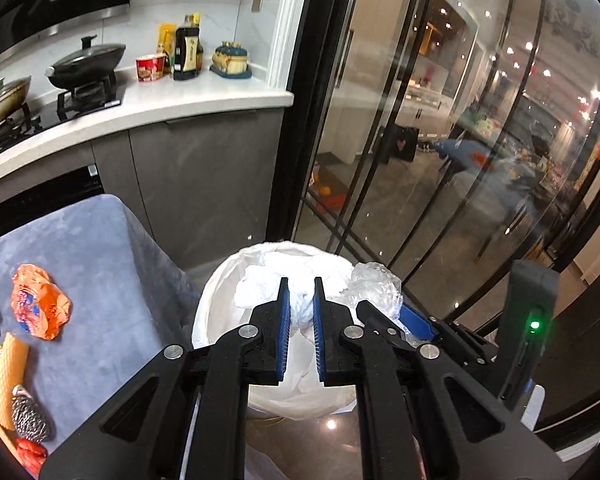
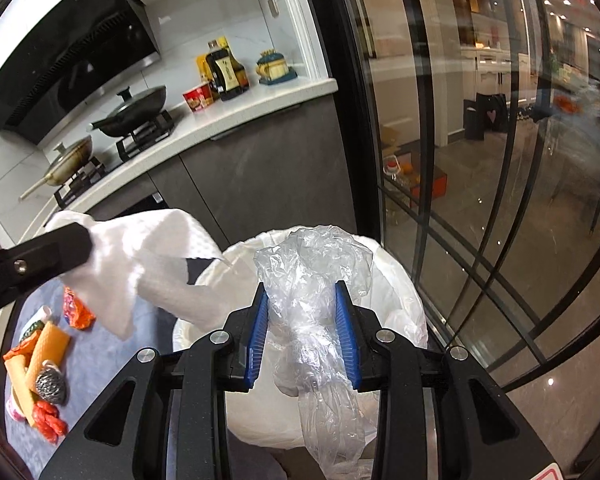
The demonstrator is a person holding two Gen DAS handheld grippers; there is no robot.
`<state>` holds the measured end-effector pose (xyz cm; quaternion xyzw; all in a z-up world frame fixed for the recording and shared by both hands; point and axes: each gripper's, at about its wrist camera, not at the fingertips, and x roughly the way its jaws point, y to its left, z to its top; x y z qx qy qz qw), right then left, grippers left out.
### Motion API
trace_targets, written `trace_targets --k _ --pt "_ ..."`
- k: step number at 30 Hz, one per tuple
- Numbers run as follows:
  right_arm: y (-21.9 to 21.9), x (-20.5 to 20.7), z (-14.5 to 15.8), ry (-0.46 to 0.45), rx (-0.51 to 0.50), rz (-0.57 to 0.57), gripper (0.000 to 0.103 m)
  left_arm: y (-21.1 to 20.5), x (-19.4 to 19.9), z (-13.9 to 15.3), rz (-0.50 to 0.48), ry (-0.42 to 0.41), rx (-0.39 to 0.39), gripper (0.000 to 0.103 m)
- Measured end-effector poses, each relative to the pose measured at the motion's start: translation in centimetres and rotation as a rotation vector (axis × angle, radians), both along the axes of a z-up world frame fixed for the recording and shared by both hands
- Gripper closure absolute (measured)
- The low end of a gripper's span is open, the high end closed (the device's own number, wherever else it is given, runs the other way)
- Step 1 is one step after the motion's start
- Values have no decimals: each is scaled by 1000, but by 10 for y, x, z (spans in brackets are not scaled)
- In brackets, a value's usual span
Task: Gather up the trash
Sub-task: 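Open both tools over the bin, dropping the clear bag and tissue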
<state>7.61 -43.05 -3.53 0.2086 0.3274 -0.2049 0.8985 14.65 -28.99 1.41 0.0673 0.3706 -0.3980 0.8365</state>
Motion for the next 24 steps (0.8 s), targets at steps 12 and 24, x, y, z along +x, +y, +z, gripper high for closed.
trace_targets --k 12,24 --pt "-4 6 0 -1 -19 -11 51 -13 12 -11 16 16 15 69" --pt "11 -8 34 -96 -32 -8 43 24 15 10 88 -28 -26 56"
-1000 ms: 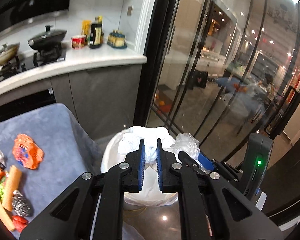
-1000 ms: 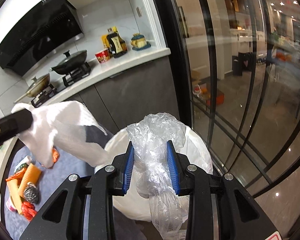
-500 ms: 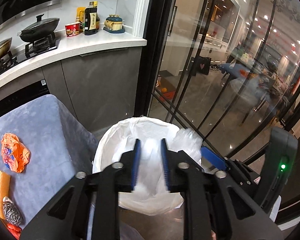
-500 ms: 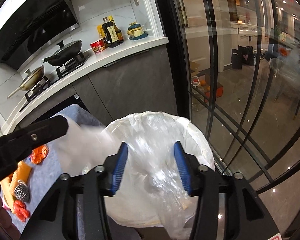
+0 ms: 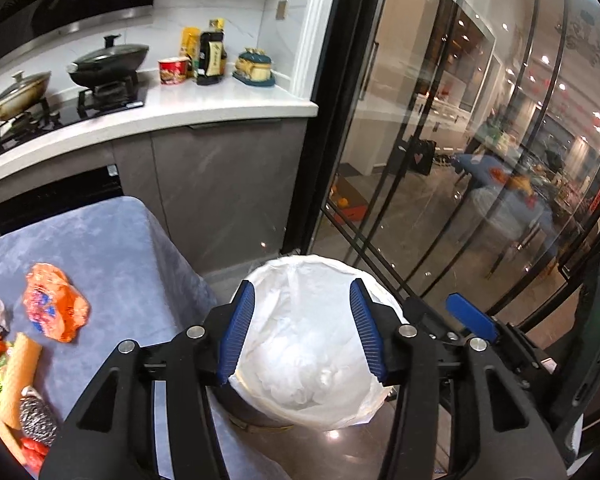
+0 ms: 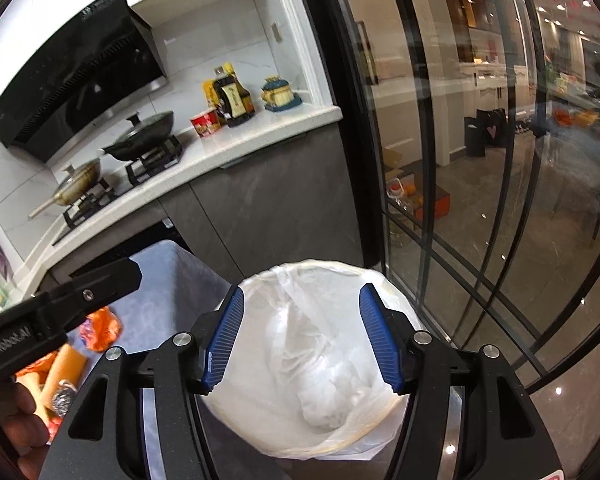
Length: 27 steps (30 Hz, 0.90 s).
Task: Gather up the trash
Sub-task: 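Open both tools over the bin, dropping the clear bag and tissue, then return both tools to the table toward the pink cup and red bag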
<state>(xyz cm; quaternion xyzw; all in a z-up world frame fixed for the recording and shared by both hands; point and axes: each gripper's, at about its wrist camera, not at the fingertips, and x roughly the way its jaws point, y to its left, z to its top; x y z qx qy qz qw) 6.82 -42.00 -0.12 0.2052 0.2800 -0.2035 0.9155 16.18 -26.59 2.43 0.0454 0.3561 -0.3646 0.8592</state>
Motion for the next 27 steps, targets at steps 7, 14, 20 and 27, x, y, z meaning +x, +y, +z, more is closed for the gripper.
trace_targets --k 7,14,20,27 --pt "37 -3 24 -48 -43 53 41 44 -3 15 72 -31 -30 47" --pt "73 -4 40 -87 -45 106 38 102 -7 23 171 -51 -55 33" --pt "113 1 42 -79 -67 173 37 166 -5 17 304 -39 -44 28" --pt "169 8 38 -52 -74 267 36 245 1 1 440 23 -34 28"
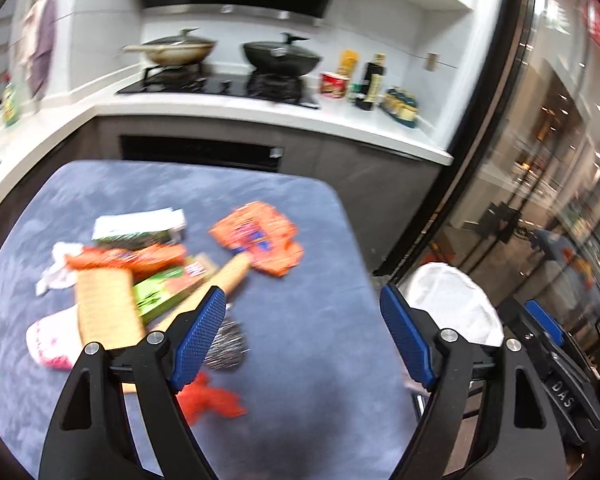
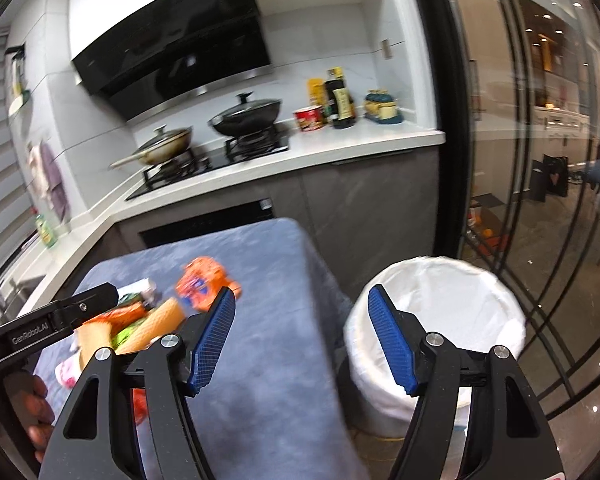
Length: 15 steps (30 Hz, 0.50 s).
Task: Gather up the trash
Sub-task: 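Return both tools to the table toward the pink cup and red bag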
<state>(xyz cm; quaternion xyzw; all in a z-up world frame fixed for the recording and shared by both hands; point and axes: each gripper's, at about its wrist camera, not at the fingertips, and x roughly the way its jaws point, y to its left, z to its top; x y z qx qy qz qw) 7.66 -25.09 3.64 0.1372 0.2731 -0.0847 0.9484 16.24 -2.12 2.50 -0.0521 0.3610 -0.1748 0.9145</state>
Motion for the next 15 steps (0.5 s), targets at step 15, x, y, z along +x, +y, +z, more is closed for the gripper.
trace_targets --k 15 --pt "119 22 -42 132 -7 220 36 121 -12 -37 201 55 121 19"
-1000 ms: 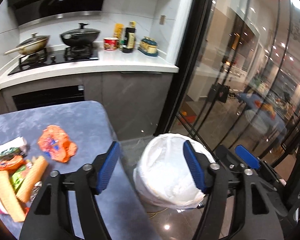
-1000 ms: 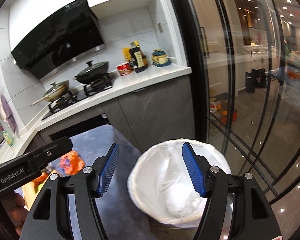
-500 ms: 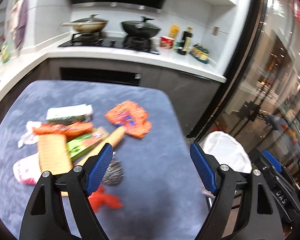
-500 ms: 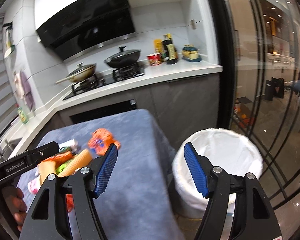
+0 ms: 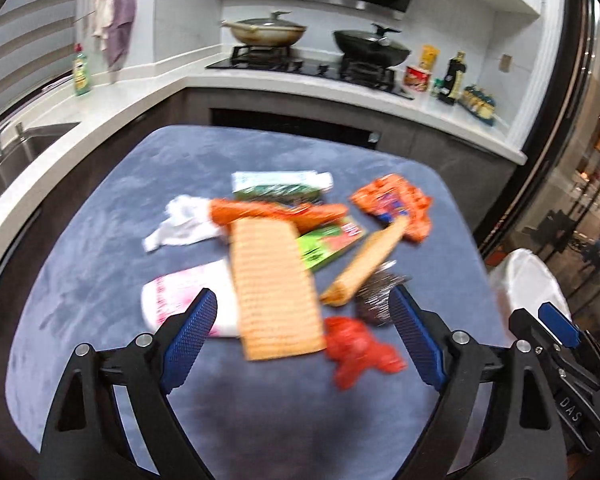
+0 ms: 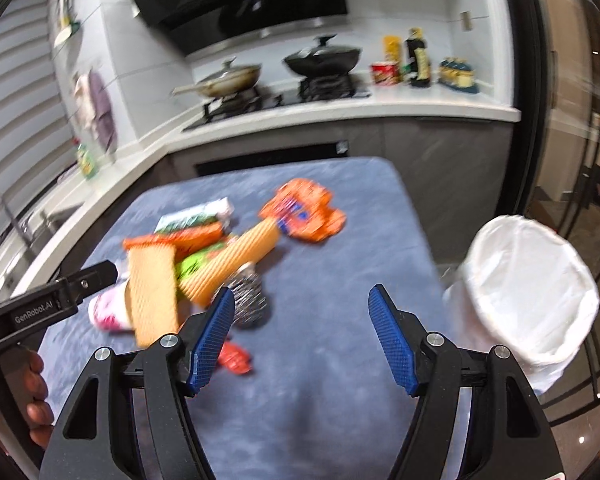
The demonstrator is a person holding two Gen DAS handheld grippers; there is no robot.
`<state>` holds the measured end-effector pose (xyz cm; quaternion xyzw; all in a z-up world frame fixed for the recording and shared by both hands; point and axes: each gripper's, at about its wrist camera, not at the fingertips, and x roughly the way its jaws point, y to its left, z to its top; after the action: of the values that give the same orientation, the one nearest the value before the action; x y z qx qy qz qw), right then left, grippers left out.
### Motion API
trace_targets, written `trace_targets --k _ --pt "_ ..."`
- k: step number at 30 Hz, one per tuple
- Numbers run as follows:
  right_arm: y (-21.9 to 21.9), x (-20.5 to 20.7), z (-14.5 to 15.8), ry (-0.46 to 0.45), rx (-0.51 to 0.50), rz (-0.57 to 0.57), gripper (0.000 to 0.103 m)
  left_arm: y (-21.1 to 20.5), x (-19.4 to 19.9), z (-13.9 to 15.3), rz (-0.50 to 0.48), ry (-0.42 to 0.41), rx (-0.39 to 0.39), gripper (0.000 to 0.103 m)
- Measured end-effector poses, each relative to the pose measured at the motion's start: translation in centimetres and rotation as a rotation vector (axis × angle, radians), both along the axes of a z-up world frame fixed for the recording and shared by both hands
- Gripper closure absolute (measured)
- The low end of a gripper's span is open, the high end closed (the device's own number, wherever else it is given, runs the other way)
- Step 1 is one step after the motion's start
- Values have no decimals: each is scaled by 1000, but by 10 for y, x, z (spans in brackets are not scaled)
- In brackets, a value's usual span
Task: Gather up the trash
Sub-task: 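Return both tools to the table toward the pink cup and red bag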
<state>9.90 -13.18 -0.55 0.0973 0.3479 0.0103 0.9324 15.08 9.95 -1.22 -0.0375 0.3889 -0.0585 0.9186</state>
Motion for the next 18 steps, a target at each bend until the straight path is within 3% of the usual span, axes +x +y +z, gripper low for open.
trace_targets --k 10,18 --pt "69 19 -40 98 -28 123 36 48 -6 -43 73 111 3 19" --pt "93 39 -60 147 -40 160 36 67 0 -62 110 163 -16 19"
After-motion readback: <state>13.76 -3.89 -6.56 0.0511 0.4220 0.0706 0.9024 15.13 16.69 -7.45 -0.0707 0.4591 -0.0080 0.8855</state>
